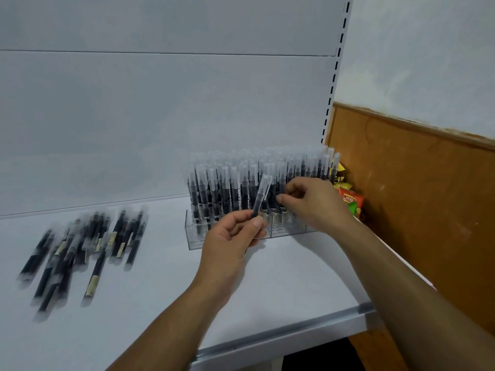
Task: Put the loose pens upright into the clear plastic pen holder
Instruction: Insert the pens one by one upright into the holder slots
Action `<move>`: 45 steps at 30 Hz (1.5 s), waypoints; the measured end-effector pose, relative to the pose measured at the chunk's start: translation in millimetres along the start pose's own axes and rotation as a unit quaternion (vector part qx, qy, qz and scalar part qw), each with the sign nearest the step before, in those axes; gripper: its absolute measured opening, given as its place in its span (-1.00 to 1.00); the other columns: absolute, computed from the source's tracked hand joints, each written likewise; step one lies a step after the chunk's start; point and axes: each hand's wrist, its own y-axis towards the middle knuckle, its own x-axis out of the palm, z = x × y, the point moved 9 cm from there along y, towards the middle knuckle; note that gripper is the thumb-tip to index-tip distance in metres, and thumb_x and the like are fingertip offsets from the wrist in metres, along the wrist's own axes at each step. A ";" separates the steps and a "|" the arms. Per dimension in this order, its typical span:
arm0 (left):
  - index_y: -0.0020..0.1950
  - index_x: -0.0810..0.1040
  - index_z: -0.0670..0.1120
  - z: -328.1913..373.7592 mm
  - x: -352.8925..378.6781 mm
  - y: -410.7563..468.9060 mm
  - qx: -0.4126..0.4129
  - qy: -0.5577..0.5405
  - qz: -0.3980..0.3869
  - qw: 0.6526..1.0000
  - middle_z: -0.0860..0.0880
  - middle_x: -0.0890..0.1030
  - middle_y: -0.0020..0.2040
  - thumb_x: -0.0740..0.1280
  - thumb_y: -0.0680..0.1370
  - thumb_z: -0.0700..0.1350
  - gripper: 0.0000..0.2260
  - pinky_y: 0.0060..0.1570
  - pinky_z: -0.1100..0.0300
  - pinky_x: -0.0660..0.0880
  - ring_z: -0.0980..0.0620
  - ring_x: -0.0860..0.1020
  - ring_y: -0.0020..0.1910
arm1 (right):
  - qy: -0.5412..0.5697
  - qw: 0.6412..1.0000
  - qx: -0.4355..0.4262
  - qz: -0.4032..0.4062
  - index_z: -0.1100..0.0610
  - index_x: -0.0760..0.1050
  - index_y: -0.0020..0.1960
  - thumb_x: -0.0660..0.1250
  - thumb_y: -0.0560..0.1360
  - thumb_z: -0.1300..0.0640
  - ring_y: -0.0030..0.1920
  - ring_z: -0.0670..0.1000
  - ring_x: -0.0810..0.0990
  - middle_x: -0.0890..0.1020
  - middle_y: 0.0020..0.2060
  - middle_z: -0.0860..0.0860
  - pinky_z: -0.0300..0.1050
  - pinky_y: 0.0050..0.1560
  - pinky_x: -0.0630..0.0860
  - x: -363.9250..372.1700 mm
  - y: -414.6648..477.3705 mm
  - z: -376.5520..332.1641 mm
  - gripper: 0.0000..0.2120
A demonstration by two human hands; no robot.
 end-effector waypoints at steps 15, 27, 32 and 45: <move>0.01 0.66 -0.11 0.9 4.4 -2.3 -0.004 0.010 -0.017 1.000 -0.06 0.69 -0.21 0.36 0.52 -0.26 -0.87 -0.33 0.36 0.49 0.13 0.58 -0.32 | 0.270 0.960 -0.019 -0.067 0.00 0.63 -0.07 0.37 0.54 0.15 -0.31 -0.15 0.55 0.63 -0.28 -0.16 -0.31 -0.30 0.47 17.2 -43.3 -24.4 -0.91; 0.17 0.58 0.19 31.9 11.4 -19.1 0.179 0.326 0.006 0.928 0.27 0.56 0.12 0.35 0.57 0.02 -0.81 0.20 0.44 0.34 0.28 0.48 0.19 | 0.362 0.926 0.026 0.107 0.14 0.62 -0.09 0.38 0.54 0.08 -0.42 -0.15 0.50 0.57 -0.40 -0.09 -0.31 -0.42 0.42 -37.6 -23.4 -3.5 -0.87; 0.27 0.54 0.13 32.4 17.7 -22.4 0.228 0.486 0.028 0.843 0.21 0.47 0.26 0.24 0.54 0.06 -0.68 0.41 0.10 0.15 0.17 0.30 0.36 | 0.212 0.963 0.002 0.163 0.09 0.63 -0.08 0.38 0.54 0.02 -0.31 -0.14 0.52 0.61 -0.31 -0.07 -0.15 -0.29 0.49 -53.2 -9.2 2.1 -0.85; 0.47 0.36 0.11 18.1 17.1 -18.5 0.171 0.606 0.020 0.777 0.14 0.36 0.43 0.26 0.57 0.05 -0.55 0.48 0.04 -0.08 0.06 0.14 0.47 | 0.013 0.998 -0.011 0.053 0.01 0.53 -0.21 0.39 0.52 -0.05 -0.34 -0.10 0.49 0.54 -0.38 -0.12 -0.17 -0.35 0.36 -28.1 3.9 7.6 -0.82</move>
